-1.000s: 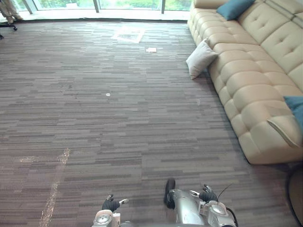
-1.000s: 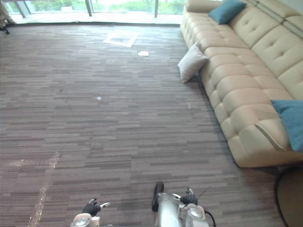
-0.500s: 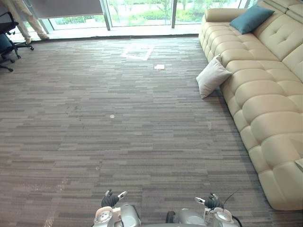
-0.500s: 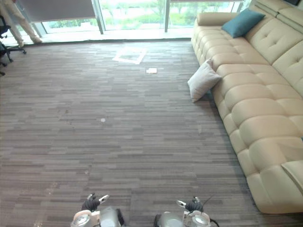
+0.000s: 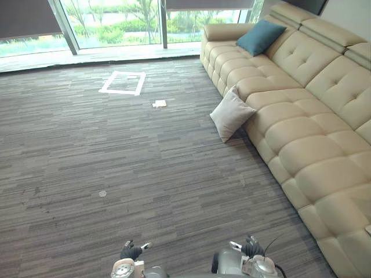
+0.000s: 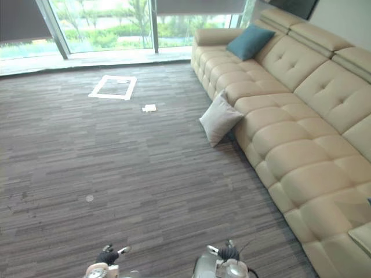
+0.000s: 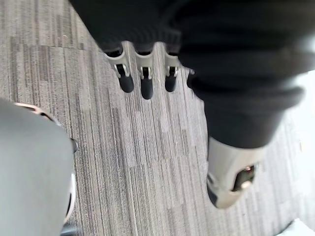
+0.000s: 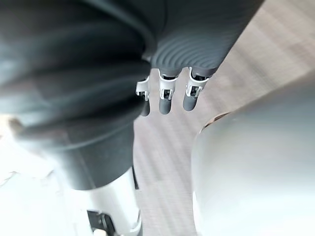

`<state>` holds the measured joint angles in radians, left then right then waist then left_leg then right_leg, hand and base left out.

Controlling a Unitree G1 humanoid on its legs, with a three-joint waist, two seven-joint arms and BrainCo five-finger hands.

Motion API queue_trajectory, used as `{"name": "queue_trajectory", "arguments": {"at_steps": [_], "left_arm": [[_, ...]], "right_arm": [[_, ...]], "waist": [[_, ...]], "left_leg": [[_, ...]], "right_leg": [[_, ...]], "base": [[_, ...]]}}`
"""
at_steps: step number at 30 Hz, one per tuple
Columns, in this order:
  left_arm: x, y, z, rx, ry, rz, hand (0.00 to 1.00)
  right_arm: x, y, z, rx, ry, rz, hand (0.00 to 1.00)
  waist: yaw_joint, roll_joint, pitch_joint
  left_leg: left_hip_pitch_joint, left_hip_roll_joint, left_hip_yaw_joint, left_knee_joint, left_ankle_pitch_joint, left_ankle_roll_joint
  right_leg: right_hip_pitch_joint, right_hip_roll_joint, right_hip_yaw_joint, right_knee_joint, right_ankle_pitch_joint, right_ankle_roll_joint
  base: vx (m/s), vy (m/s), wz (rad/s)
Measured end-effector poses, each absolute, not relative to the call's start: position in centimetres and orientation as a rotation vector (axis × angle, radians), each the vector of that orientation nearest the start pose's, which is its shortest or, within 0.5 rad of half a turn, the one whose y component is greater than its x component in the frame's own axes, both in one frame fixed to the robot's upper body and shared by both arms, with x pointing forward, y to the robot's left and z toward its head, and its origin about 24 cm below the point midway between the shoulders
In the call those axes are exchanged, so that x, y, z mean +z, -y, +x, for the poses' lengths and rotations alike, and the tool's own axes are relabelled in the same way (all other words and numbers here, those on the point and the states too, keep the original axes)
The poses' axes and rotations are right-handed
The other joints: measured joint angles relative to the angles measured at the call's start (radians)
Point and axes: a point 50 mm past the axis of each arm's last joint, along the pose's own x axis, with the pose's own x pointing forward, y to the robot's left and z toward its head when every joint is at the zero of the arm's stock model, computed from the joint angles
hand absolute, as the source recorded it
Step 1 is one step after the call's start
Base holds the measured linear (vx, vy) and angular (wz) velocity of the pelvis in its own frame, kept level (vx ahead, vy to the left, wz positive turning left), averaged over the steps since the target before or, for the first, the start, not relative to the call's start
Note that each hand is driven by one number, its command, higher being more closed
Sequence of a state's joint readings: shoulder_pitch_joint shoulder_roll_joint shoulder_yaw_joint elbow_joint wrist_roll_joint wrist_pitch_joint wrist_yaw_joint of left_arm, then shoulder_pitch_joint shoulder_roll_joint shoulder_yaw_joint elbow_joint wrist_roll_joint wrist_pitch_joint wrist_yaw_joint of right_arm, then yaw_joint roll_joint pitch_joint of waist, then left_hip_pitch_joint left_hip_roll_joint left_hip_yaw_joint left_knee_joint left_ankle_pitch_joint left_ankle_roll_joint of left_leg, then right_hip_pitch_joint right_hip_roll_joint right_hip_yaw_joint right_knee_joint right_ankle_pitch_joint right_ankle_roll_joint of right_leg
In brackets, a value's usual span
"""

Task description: Pick up cushions and gather them together orderly.

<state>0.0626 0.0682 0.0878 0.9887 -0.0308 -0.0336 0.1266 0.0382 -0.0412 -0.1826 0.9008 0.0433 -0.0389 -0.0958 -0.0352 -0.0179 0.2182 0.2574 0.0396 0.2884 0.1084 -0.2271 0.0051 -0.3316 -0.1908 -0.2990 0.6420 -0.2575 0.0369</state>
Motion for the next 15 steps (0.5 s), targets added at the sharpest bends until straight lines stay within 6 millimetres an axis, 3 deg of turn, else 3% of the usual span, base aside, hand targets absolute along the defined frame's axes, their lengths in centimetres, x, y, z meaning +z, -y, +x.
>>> {"name": "queue_trajectory", "arguments": {"at_steps": [2,3,4,5,6,7,8,9,11,12,13,15], "left_arm": [[-15.3,-19.6,11.2,0.265,-1.018,0.052,0.00],[-15.4,-19.9,10.9,0.272,-1.022,0.056,0.00],[-15.4,-19.5,11.0,0.269,-1.024,0.046,0.00],[-15.5,-18.6,11.0,0.257,-1.024,0.025,0.00],[-15.5,-18.1,11.1,0.245,-1.018,0.018,0.00],[-15.5,-18.0,11.2,0.244,-1.015,0.014,0.00],[-15.4,-18.0,11.4,0.249,-1.011,0.007,0.00],[-15.3,-18.2,11.6,0.272,-1.001,-0.011,0.00],[-14.9,-18.6,12.1,0.301,-0.964,-0.029,0.00],[-14.8,-18.7,12.1,0.305,-0.958,-0.027,0.00],[-14.5,-19.3,12.5,0.314,-0.930,-0.014,0.00],[-14.0,-19.4,13.0,0.320,-0.892,-0.020,0.00]], "right_arm": [[-13.7,20.0,14.3,-0.313,-0.882,0.032,0.00],[-13.8,20.0,14.1,-0.314,-0.890,0.034,0.00],[-13.8,20.2,14.1,-0.319,-0.885,0.033,0.00],[-13.5,21.0,14.4,-0.327,-0.873,0.011,0.00],[-13.3,21.3,14.5,-0.332,-0.867,0.005,0.00],[-13.1,21.6,14.7,-0.337,-0.859,0.000,0.00],[-13.0,21.7,14.8,-0.340,-0.855,-0.001,0.00],[-13.0,21.7,14.8,-0.338,-0.855,-0.002,0.00],[-13.3,20.9,14.3,-0.324,-0.875,0.015,0.00],[-13.5,20.5,14.2,-0.319,-0.884,0.024,0.00],[-13.7,19.6,14.0,-0.308,-0.898,0.055,0.00],[-13.7,19.5,14.2,-0.306,-0.892,0.063,0.00]], "waist": [[-0.015,-0.002,0.013],[-0.017,-0.018,0.019],[-0.025,-0.014,0.021],[-0.021,0.021,0.016],[-0.022,0.036,0.013],[-0.025,0.051,0.019],[-0.026,0.064,0.027],[-0.026,0.070,0.038],[-0.010,0.075,0.045],[-0.004,0.070,0.046],[0.003,0.036,0.046],[0.036,0.029,0.045]], "left_leg": [[0.082,0.001,-0.002,-0.035,-0.010,-0.017],[0.132,-0.009,-0.006,-0.036,-0.038,-0.061],[0.169,0.002,-0.020,-0.038,-0.055,-0.084],[0.176,0.032,-0.028,-0.005,-0.055,-0.086],[0.138,0.056,-0.053,0.101,-0.054,-0.087],[0.061,0.101,-0.091,0.322,-0.023,-0.134],[0.003,0.139,-0.115,0.479,0.036,-0.170],[-0.085,0.199,-0.121,0.704,0.128,-0.206],[-0.223,0.282,-0.087,0.992,0.067,-0.173],[-0.246,0.286,-0.078,1.011,0.052,-0.168],[-0.373,0.267,-0.005,0.881,-0.012,-0.111],[-0.441,0.194,-0.002,0.537,-0.029,-0.108]], "right_leg": [[0.011,0.049,-0.009,-0.367,0.175,0.004],[0.019,0.057,0.012,-0.436,0.253,-0.019],[0.017,0.062,0.045,-0.374,0.356,-0.061],[-0.019,0.071,0.054,-0.246,0.284,-0.084],[-0.029,0.070,0.045,-0.176,0.215,-0.088],[-0.005,0.072,0.023,-0.125,0.138,-0.092],[0.035,0.084,0.004,-0.120,0.105,-0.097],[0.092,0.113,0.002,-0.133,0.073,-0.105],[0.218,0.156,-0.005,-0.178,0.020,-0.136],[0.248,0.158,-0.008,-0.195,0.015,-0.138],[0.394,0.162,-0.001,-0.325,0.023,-0.111],[0.455,0.152,0.048,-0.387,0.028,-0.103]], "base": [[0.69,-0.105,0.55],[0.74,-0.137,0.57],[0.75,-0.153,0.41],[0.85,-0.225,0.29],[0.79,-0.289,0.20],[0.62,-0.273,0.25],[0.62,-0.264,0.23],[0.49,-0.169,0.14],[0.59,-0.147,-0.03],[0.75,-0.154,-0.15],[0.82,-0.113,-0.32],[0.67,-0.006,-0.65]]}}
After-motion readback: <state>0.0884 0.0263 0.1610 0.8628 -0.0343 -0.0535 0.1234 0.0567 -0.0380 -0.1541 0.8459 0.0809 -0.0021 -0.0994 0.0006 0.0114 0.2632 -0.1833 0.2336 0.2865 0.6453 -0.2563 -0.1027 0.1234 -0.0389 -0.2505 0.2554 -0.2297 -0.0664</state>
